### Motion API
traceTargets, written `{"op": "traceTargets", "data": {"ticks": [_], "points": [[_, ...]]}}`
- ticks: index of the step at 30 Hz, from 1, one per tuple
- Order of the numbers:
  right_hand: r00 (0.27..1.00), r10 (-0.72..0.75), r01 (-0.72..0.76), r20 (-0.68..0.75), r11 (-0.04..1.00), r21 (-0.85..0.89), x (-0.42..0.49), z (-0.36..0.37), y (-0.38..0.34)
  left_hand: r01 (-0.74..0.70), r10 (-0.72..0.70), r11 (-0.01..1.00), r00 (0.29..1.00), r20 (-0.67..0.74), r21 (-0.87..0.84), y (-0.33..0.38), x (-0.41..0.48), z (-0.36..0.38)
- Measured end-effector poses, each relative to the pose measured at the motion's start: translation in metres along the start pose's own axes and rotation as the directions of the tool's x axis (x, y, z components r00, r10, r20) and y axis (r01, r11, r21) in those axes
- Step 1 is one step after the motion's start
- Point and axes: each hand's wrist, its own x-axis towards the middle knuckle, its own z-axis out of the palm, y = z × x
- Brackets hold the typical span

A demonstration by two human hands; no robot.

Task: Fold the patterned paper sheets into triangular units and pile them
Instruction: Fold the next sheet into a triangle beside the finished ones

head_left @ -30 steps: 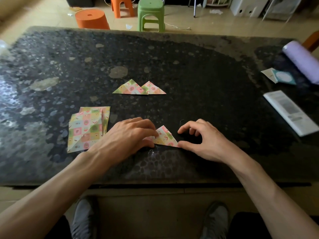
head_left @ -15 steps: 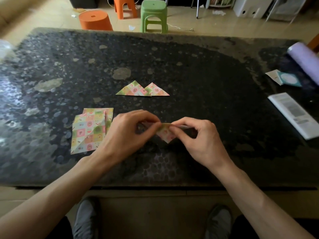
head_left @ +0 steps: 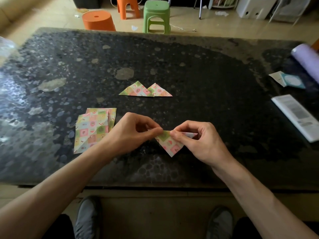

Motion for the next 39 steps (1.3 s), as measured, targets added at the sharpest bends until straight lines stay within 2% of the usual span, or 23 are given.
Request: {"op": "traceTargets", "data": {"ticks": [7, 11, 16, 24, 26, 30, 34, 36, 39], "points": [[0.997, -0.044, 0.047, 0.065, 0.998, -0.052, -0.001, 0.003, -0.005, -0.025, 0.025, 1.000, 0.999, 0.036, 0.002, 0.002, -0.003, 0.008], [0.999, -0.032, 0.034, 0.033, 0.998, -0.048, 0.000, 0.001, -0.005, 0.079, -0.075, 0.994, 0.996, 0.056, -0.072, 0.003, -0.003, 0.001], [0.994, 0.080, -0.074, 0.074, 0.994, -0.083, 0.002, -0.005, -0.006, 0.107, -0.106, 0.994, 0.994, 0.023, -0.026, 0.001, 0.000, -0.006], [0.972, 0.236, -0.234, 0.009, 0.967, -0.098, 0.004, -0.016, -0.006, 0.186, -0.186, 0.982, 0.983, -0.005, -0.040, -0.002, 0.001, -0.015], [0.969, 0.246, -0.246, -0.014, 0.963, -0.109, 0.005, -0.017, -0.006, 0.187, -0.188, 0.981, 0.982, -0.011, -0.061, -0.002, 0.001, -0.014], [0.967, 0.254, -0.253, 0.019, 0.967, -0.023, 0.004, -0.020, -0.007, 0.232, -0.249, 0.961, 0.962, -0.109, -0.149, -0.002, 0.001, -0.015], [0.972, 0.227, -0.230, -0.063, 0.973, -0.036, 0.004, -0.020, -0.010, 0.249, -0.263, 0.959, 0.959, -0.100, -0.137, 0.001, 0.000, -0.016], [0.967, 0.244, -0.238, -0.078, 0.968, 0.082, 0.003, -0.014, -0.009, 0.279, -0.314, 0.931, 0.941, -0.127, -0.234, 0.001, -0.001, -0.014], [0.933, 0.356, -0.356, 0.057, 0.882, 0.310, 0.001, -0.003, -0.012, 0.357, -0.468, 0.769, 0.880, -0.087, -0.530, 0.002, -0.003, -0.009]]}}
